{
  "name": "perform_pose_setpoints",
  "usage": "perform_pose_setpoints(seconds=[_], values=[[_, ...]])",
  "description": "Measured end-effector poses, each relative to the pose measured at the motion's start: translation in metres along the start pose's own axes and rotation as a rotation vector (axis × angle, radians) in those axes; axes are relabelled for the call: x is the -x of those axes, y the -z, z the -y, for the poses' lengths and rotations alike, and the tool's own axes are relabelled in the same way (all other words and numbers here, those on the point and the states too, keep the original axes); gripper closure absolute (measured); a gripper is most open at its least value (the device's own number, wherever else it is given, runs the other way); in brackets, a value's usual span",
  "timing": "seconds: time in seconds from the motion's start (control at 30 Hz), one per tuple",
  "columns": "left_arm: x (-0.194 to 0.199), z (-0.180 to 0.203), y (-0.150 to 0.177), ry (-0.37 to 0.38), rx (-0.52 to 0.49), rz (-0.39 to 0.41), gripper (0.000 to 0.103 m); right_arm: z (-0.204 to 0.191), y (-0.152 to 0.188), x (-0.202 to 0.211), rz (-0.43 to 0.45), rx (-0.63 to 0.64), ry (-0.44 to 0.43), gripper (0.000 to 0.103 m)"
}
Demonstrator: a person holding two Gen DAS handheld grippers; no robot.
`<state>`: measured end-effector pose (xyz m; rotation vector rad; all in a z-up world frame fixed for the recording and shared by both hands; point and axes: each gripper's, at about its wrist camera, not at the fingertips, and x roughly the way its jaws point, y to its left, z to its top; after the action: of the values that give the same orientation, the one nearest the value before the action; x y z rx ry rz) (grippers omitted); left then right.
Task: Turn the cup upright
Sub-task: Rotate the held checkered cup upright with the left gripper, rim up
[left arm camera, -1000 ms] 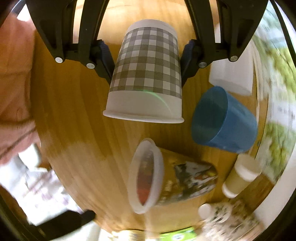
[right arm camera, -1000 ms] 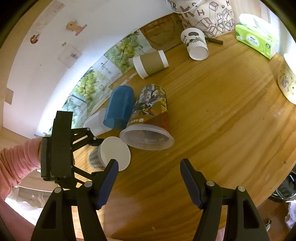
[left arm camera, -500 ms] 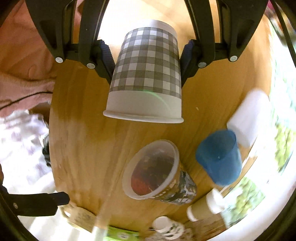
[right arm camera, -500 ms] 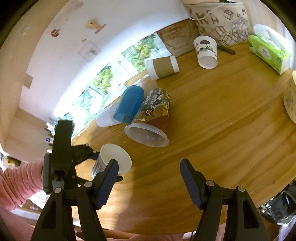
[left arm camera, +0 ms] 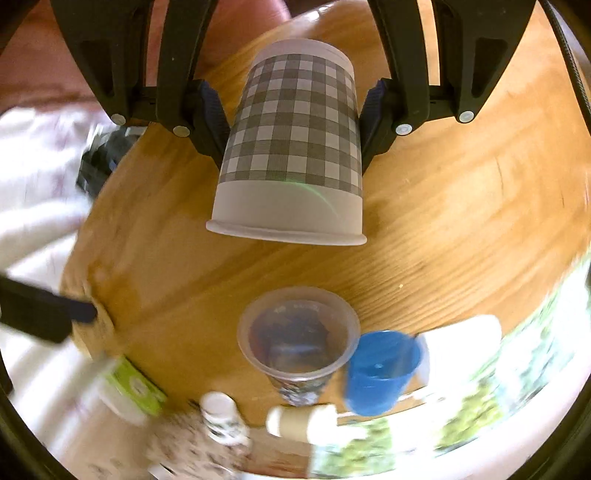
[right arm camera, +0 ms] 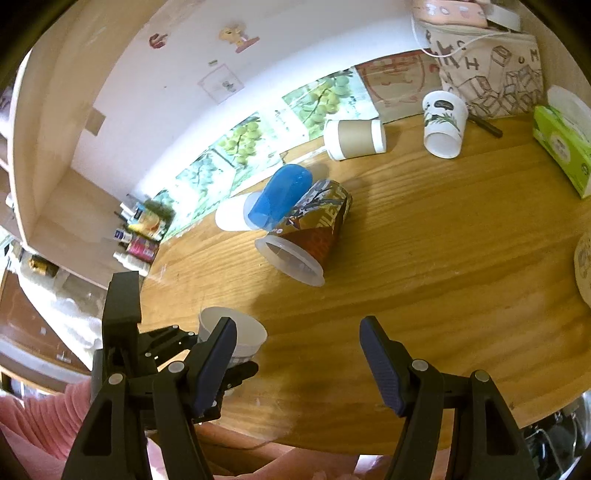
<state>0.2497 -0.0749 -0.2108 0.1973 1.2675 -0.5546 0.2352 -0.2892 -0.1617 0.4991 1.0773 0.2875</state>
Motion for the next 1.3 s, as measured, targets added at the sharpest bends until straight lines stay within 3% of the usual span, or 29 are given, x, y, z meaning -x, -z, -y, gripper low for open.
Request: perform_pose_setpoints(seconds=[0.17, 0.6, 1.3], values=[[-0.003, -0.001, 0.004, 0.003, 0.191, 0.05, 0.039, 0.004, -0.003, -0.002, -0.023, 0.039, -0.022, 0.033], [-0.007, -0.006, 0.03, -0.024, 0.469, 0.07, 0.039, 0.014, -0.009, -0.024, -0.13, 0.047, -0.08, 0.033], [-0.026, -0.005, 0.022, -0.013, 0.548, 0.033, 0.036, 0.02, -0.01, -0.062, -0.285, -0.001, -0.143, 0.033]])
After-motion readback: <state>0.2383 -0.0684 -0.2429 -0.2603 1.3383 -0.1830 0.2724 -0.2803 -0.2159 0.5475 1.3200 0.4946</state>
